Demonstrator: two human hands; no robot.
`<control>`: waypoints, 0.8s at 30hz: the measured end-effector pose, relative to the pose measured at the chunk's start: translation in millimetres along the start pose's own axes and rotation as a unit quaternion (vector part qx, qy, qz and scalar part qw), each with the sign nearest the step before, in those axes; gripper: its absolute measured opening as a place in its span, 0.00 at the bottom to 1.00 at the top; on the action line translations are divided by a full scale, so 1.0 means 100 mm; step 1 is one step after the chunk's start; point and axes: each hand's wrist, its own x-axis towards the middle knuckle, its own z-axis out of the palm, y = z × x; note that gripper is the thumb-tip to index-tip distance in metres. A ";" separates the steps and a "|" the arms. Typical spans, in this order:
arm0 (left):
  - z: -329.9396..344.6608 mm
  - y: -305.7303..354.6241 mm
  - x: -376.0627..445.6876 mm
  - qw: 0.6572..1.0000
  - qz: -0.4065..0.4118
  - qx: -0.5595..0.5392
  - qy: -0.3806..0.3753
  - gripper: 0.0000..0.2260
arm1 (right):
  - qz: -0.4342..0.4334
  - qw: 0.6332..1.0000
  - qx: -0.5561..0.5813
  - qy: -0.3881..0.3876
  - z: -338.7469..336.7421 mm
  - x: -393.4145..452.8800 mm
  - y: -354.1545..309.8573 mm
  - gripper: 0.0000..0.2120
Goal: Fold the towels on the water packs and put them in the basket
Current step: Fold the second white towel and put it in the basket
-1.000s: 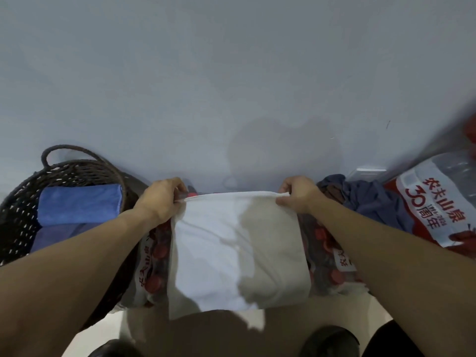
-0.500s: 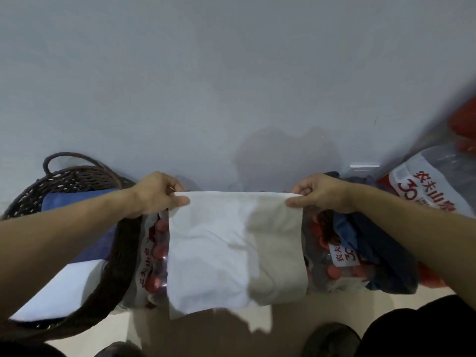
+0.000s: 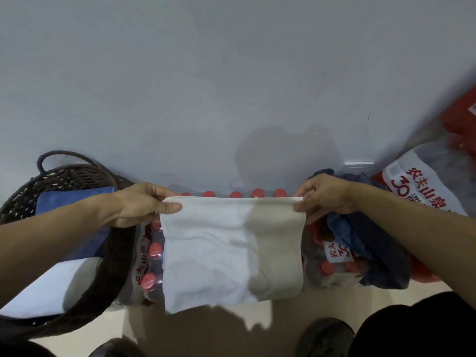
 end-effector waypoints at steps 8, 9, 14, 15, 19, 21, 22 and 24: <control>0.17 -0.07 0.25 0.991 0.017 0.069 0.111 0.12 | 0.046 0.998 0.018 0.029 0.01 0.17 0.03 0.09; 0.17 -0.06 0.30 0.980 0.034 0.121 0.153 0.13 | 0.039 0.997 0.017 0.057 0.06 0.23 0.03 0.09; 0.31 -0.05 0.53 0.917 0.063 0.294 0.261 0.10 | -0.021 0.978 -0.080 0.189 0.24 0.45 -0.03 0.11; 0.34 -0.09 0.56 0.913 0.059 0.298 0.273 0.11 | -0.025 0.969 -0.132 0.206 0.26 0.48 -0.04 0.11; 0.45 -0.27 0.57 0.905 0.053 0.260 0.333 0.12 | 0.001 0.935 -0.270 0.230 0.34 0.58 -0.07 0.08; 0.47 -0.33 0.49 0.904 0.059 0.235 0.351 0.16 | -0.011 0.883 -0.381 0.273 0.42 0.57 -0.10 0.10; 0.50 -0.38 0.41 0.901 0.066 0.228 0.363 0.17 | -0.047 0.851 -0.434 0.293 0.48 0.57 -0.12 0.13; 0.58 -0.50 0.19 0.889 0.092 0.219 0.392 0.17 | -0.154 0.820 -0.471 0.285 0.68 0.57 -0.24 0.14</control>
